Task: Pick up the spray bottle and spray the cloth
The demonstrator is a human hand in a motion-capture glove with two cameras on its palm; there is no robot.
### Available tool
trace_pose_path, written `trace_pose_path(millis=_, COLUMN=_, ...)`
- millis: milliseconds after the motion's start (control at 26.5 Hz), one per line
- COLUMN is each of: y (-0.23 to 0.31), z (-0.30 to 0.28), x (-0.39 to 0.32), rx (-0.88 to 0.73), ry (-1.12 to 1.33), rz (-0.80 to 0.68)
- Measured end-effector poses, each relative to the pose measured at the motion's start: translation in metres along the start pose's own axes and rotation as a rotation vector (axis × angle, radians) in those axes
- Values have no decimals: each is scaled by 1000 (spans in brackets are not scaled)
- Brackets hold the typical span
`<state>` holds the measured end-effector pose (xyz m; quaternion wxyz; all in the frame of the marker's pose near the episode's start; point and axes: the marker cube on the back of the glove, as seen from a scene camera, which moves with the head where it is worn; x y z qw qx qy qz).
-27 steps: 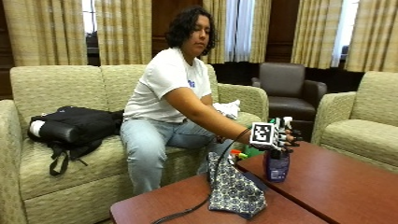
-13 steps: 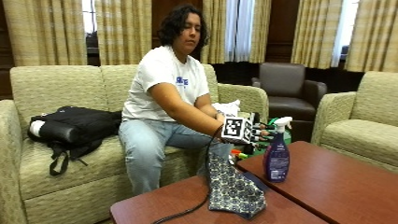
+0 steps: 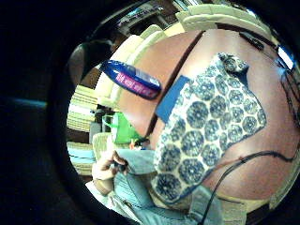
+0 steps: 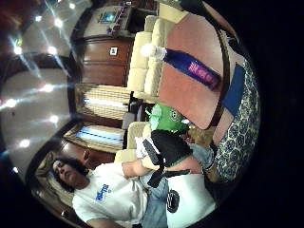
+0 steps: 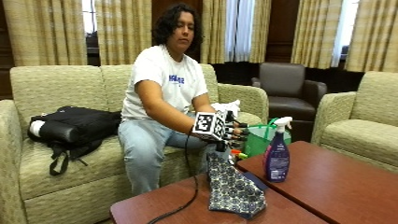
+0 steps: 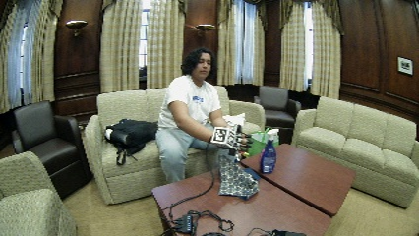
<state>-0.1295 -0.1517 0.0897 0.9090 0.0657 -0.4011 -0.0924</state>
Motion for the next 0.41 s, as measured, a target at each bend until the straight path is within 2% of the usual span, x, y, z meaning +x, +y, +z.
trace_pose_path(millis=415, y=46, z=-25, x=11, rx=34, ry=-44, rz=25)
